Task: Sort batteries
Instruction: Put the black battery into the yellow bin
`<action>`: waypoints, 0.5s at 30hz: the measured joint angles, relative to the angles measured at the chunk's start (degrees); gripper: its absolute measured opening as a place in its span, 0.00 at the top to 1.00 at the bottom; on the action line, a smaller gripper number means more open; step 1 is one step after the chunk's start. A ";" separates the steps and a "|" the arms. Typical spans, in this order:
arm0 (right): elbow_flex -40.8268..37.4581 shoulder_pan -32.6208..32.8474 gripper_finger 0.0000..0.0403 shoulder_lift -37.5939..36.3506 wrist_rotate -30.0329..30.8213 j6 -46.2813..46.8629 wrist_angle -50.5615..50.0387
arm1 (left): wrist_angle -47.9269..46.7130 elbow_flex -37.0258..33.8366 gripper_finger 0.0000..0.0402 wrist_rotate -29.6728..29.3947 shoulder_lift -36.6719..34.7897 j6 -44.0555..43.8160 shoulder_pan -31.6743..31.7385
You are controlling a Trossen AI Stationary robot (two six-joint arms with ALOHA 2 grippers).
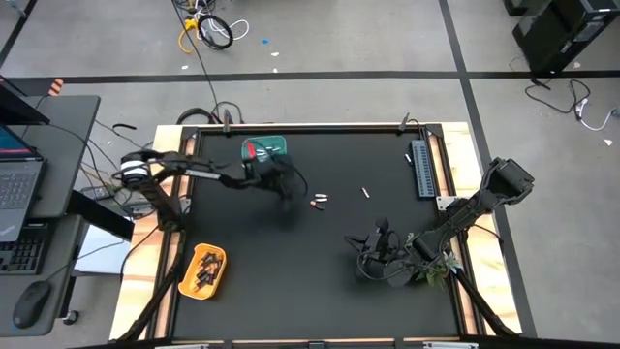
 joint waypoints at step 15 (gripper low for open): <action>0.02 0.15 1.00 0.00 -0.37 -0.31 0.27 | 10.57 1.39 0.49 3.46 8.33 1.81 -8.73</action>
